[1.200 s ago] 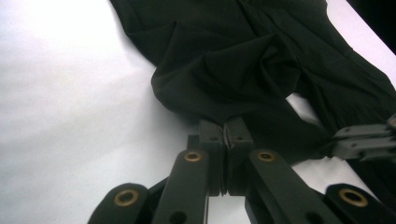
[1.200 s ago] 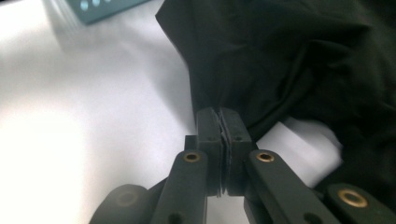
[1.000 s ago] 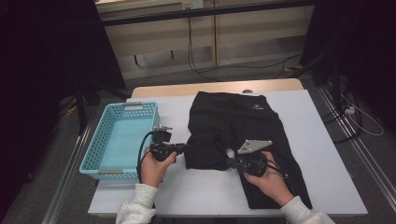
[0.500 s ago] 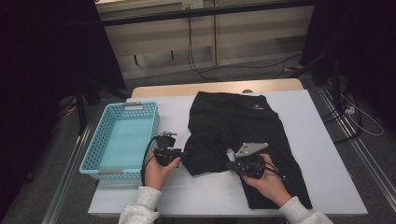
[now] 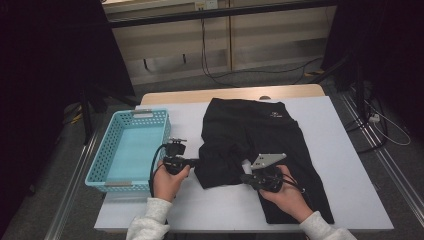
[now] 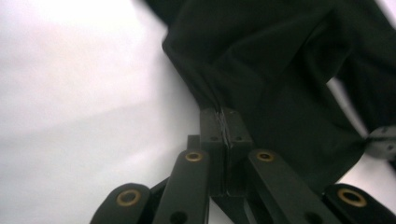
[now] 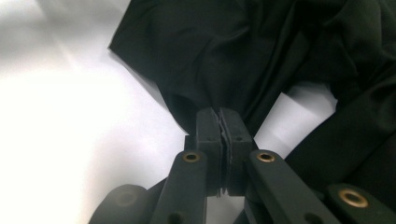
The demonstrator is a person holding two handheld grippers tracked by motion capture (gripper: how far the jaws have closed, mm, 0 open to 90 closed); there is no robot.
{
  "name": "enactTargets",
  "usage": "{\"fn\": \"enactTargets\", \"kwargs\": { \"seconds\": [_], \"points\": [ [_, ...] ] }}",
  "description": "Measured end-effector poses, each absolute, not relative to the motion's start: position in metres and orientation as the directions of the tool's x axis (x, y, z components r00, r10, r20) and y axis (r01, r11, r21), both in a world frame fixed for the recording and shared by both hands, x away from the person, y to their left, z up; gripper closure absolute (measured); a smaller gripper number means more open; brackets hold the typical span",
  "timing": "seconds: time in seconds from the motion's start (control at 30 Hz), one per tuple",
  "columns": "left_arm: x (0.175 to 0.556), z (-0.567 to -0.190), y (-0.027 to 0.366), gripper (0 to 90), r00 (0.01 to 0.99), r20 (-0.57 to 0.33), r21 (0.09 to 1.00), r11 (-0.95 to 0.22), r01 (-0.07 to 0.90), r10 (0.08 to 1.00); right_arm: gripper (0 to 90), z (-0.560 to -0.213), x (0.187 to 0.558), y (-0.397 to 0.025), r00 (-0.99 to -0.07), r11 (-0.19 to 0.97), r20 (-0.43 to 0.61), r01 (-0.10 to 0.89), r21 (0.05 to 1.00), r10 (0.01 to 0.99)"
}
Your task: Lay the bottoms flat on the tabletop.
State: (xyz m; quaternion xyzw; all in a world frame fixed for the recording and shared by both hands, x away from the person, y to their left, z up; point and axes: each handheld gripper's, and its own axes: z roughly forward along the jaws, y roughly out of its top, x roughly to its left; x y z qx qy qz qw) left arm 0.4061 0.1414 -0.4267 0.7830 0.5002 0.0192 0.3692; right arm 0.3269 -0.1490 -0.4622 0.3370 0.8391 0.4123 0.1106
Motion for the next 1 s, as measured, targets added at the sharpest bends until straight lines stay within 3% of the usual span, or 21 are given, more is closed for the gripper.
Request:
{"fn": "enactTargets", "kwargs": {
  "seconds": [0.27, 0.47, 0.63, 0.7, 0.83, 1.0],
  "points": [
    [0.428, -0.42, 0.138, 89.1, 0.501, -0.351, 0.626, -0.2, 0.754, 0.791, 88.5, -0.443, 0.337, -0.16, -0.714, 0.331, 0.138, 0.476, 0.815, 0.687],
    [0.443, -0.445, 0.127, 86.2, 0.495, -0.321, 0.602, -0.229, 0.765, 0.808, 84.0, -0.462, 0.348, -0.157, -0.684, 0.377, 0.106, 0.517, 0.768, 0.722],
    [0.441, -0.448, 0.129, 71.2, 0.501, -0.286, 0.609, -0.249, 0.753, 0.817, 71.9, -0.462, 0.347, -0.156, -0.695, 0.405, 0.055, 0.48, 0.778, 0.717],
    [0.438, -0.445, 0.131, 53.3, 0.49, -0.271, 0.616, -0.241, 0.75, 0.829, 65.4, -0.457, 0.346, -0.155, -0.703, 0.409, 0.035, 0.453, 0.792, 0.711],
    [0.427, -0.442, 0.133, 35.5, 0.497, -0.261, 0.616, -0.254, 0.746, 0.827, 60.6, -0.45, 0.342, -0.144, -0.738, 0.426, 0.009, 0.399, 0.812, 0.675],
    [0.411, -0.442, 0.142, 28.7, 0.486, -0.24, 0.613, -0.257, 0.747, 0.841, 56.3, -0.451, 0.342, -0.137, -0.744, 0.448, -0.003, 0.4, 0.8, 0.669]
  ]
}}
